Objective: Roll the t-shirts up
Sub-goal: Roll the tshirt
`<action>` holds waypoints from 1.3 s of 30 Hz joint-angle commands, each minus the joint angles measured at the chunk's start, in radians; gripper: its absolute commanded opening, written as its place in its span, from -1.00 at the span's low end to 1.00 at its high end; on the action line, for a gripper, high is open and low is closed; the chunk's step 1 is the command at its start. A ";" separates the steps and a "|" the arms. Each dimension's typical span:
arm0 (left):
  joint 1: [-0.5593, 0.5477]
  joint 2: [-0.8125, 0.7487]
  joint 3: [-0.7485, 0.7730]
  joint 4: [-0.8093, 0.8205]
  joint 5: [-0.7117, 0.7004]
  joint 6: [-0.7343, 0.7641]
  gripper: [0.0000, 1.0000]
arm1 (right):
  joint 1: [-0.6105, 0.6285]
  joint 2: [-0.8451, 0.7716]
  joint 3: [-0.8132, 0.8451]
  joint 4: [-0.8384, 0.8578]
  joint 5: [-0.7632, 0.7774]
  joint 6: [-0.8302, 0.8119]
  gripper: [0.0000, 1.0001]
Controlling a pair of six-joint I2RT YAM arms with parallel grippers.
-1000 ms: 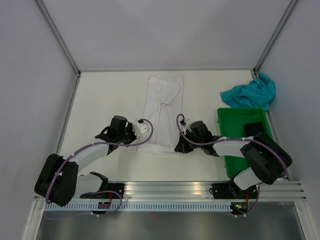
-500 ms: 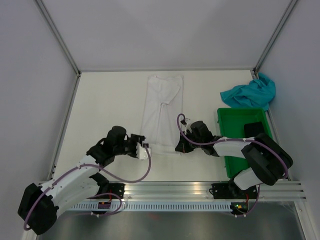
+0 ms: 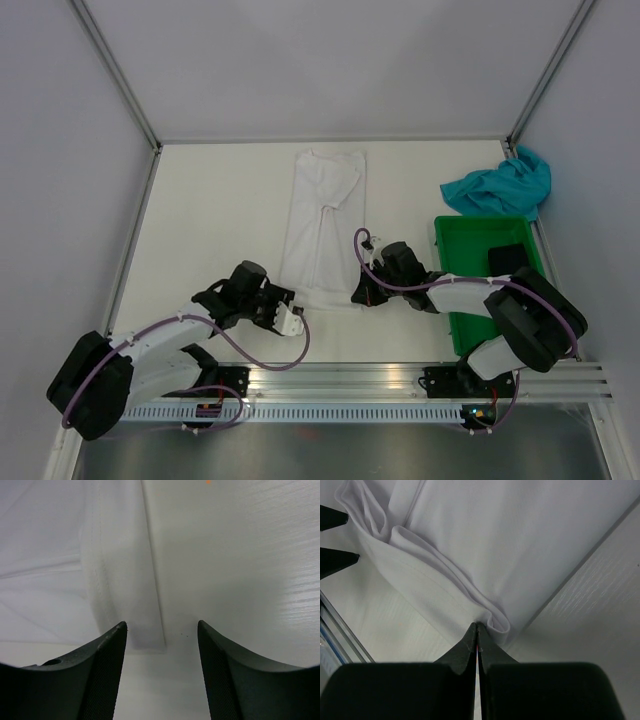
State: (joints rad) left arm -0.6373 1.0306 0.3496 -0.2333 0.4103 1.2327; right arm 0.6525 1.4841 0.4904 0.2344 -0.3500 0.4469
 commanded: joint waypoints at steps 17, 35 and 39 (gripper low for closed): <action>-0.004 0.108 0.046 0.022 -0.073 -0.042 -0.95 | 0.001 -0.261 0.123 -0.200 -0.079 -0.426 -0.39; -0.004 0.056 0.150 -0.149 0.010 -0.251 -0.95 | 0.309 -0.383 -0.060 -0.210 0.190 -1.195 -0.10; -0.004 0.059 0.146 -0.149 0.007 -0.252 -0.95 | 0.343 -0.279 -0.047 -0.195 0.232 -1.194 -0.10</action>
State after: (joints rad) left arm -0.6373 1.1019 0.4671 -0.3698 0.3771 1.0256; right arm 0.9779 1.1641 0.4141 -0.0235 -0.1741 -0.7006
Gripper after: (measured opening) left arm 0.033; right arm 0.448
